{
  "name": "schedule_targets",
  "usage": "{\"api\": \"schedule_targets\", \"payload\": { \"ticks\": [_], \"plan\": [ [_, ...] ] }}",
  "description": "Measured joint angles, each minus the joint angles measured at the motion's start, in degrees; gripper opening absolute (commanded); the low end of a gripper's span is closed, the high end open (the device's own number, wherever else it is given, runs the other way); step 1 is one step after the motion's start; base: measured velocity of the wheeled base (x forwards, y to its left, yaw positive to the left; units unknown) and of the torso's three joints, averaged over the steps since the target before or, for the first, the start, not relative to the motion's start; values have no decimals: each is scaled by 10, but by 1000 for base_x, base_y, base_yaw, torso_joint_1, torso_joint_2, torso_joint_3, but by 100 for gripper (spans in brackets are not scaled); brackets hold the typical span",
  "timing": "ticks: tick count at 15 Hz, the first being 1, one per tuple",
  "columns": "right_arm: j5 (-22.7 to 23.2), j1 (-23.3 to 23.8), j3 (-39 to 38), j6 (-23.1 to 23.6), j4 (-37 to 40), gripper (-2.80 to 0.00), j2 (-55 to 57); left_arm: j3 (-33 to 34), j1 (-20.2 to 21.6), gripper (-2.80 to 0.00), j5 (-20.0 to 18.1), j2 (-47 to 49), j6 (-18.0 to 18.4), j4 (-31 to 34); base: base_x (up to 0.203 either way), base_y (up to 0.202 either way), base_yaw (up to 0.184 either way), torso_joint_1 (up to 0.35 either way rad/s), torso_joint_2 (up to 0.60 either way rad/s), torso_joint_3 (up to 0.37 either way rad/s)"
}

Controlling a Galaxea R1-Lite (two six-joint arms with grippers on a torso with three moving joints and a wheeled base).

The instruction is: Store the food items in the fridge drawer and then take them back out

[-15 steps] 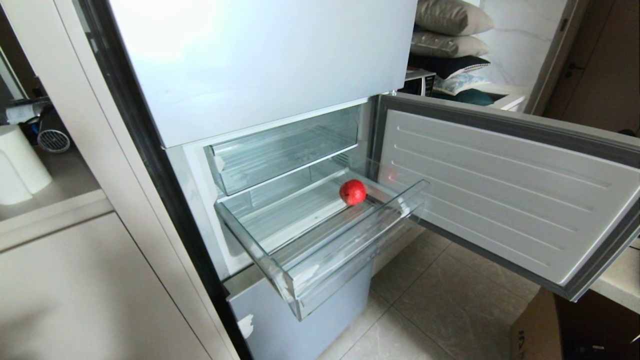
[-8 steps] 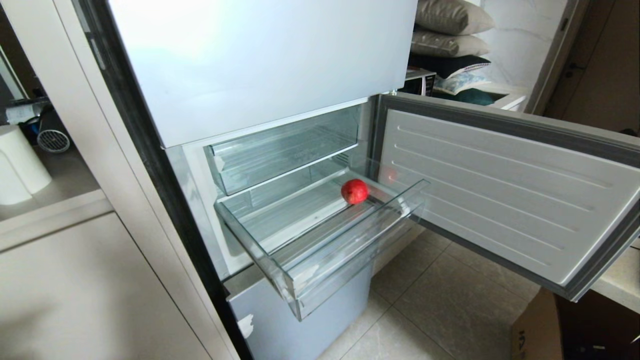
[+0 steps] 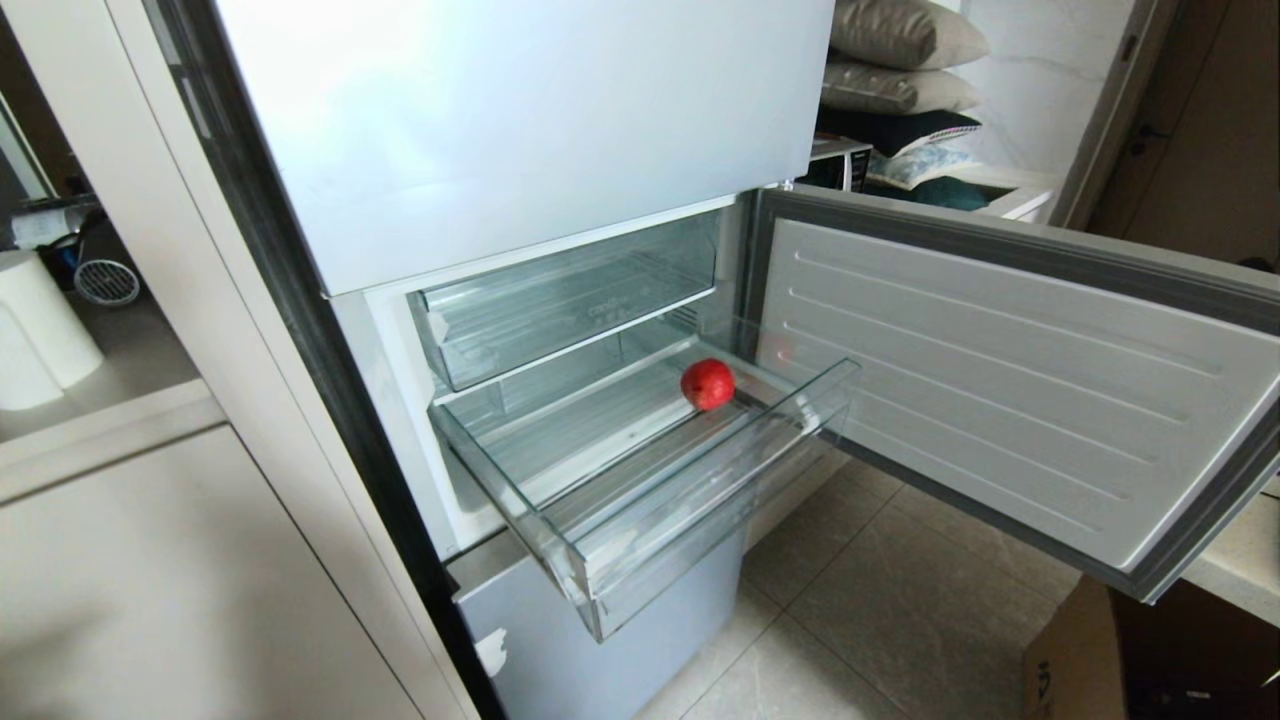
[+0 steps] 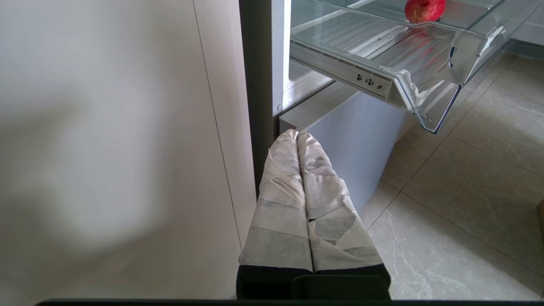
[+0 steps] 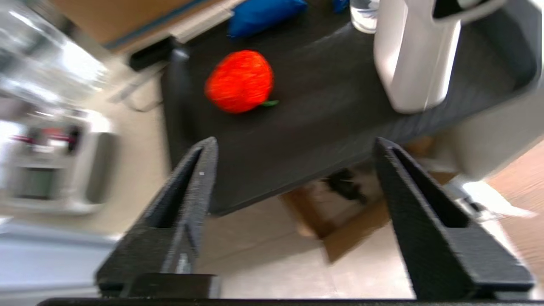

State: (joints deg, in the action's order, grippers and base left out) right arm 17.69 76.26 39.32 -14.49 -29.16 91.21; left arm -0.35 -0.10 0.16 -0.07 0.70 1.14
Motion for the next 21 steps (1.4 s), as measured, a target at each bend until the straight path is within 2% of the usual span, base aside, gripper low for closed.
{"api": "schedule_targets", "payload": {
  "ticks": [3, 6, 11, 14, 17, 19, 21],
  "plan": [
    [0, -11, 58, 58, -7, 0, 88, 0, 0, -280, 0, 0, 0, 0, 0, 0, 0, 0, 0, 0],
    [-12, -57, 114, 105, -7, 0, 166, 0, 0, -280, 0, 0, 0, 0, 0, 0, 0, 0, 0, 0],
    [-46, -142, 148, 116, -11, 0, 226, 0, 0, -280, 0, 0, 0, 0, 0, 0, 0, 0, 0, 0],
    [-101, -155, 181, 123, -12, 0, 242, 0, 0, -280, 0, 0, 0, 0, 0, 0, 0, 0, 0, 0],
    [-148, -158, 225, 170, -11, 0, 265, 0, 0, -280, 0, 0, 0, 0, 0, 0, 0, 0, 0, 0],
    [-155, -159, 242, 198, -9, 0, 279, 0, 0, -280, 0, 0, 0, 0, 0, 0, 0, 0, 0, 0],
    [-159, -166, 263, 203, -9, 0, 300, 0, 0, -280, 0, 0, 0, 0, 0, 0, 0, 0, 0, 0]
  ]
}}
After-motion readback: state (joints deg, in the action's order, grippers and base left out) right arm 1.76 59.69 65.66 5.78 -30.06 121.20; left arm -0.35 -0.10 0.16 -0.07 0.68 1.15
